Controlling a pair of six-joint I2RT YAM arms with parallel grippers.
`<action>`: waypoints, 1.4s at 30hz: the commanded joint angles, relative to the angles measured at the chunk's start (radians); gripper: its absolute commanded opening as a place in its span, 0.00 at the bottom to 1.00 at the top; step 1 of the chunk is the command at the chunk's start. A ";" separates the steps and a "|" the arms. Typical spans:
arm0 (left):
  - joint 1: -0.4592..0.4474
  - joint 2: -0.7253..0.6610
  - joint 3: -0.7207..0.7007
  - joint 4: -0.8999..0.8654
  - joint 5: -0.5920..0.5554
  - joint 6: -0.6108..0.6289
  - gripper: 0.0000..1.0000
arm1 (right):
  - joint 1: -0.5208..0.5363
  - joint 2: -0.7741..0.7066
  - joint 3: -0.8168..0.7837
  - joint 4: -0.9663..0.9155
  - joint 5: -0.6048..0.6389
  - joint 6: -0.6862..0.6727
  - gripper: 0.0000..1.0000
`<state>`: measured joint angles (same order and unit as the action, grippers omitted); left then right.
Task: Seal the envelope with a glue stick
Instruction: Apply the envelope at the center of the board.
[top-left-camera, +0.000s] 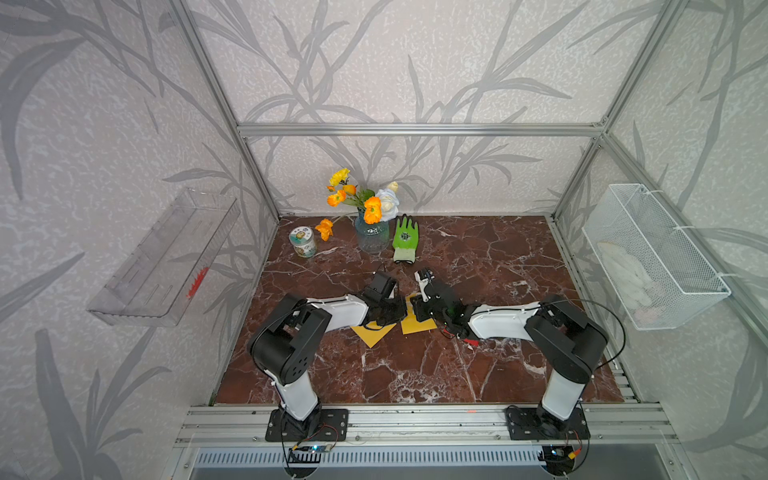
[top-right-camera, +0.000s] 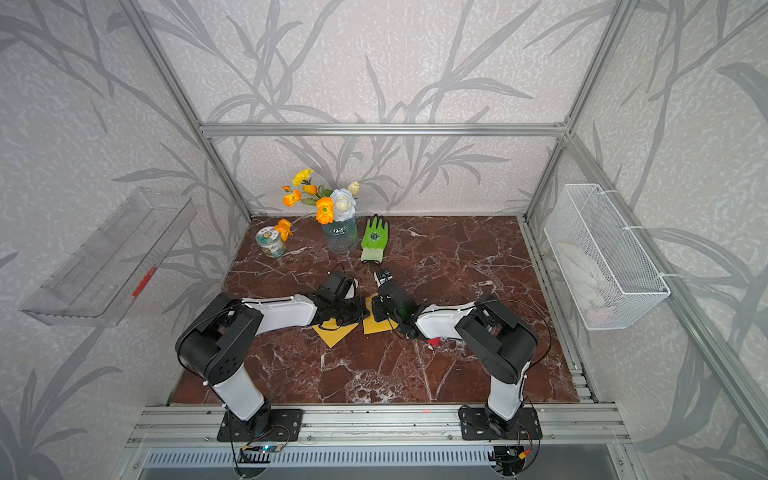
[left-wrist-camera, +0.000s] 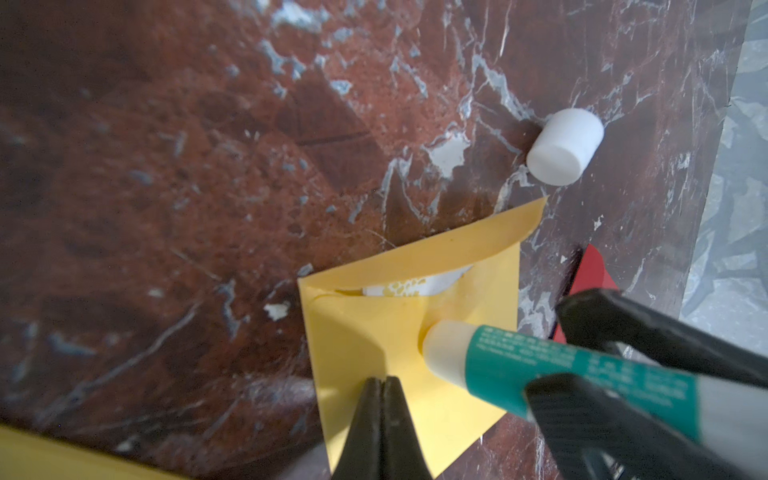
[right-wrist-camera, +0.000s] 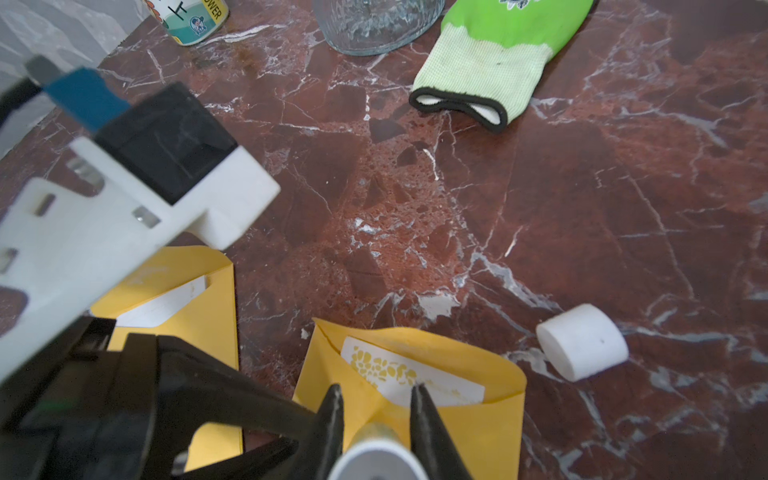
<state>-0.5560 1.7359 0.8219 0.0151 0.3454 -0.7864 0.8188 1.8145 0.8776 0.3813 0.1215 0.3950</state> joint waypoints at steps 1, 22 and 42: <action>-0.009 0.055 -0.033 -0.086 -0.037 -0.001 0.00 | -0.001 0.033 0.038 -0.006 -0.013 0.023 0.00; -0.010 0.067 -0.038 -0.086 -0.031 0.003 0.00 | -0.069 -0.007 0.001 0.091 -0.055 0.181 0.00; -0.010 0.077 -0.043 -0.075 -0.023 0.003 0.00 | -0.023 0.097 0.038 0.068 -0.027 0.105 0.00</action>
<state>-0.5564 1.7485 0.8219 0.0448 0.3550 -0.7864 0.7883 1.8790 0.9035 0.4698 0.0639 0.5282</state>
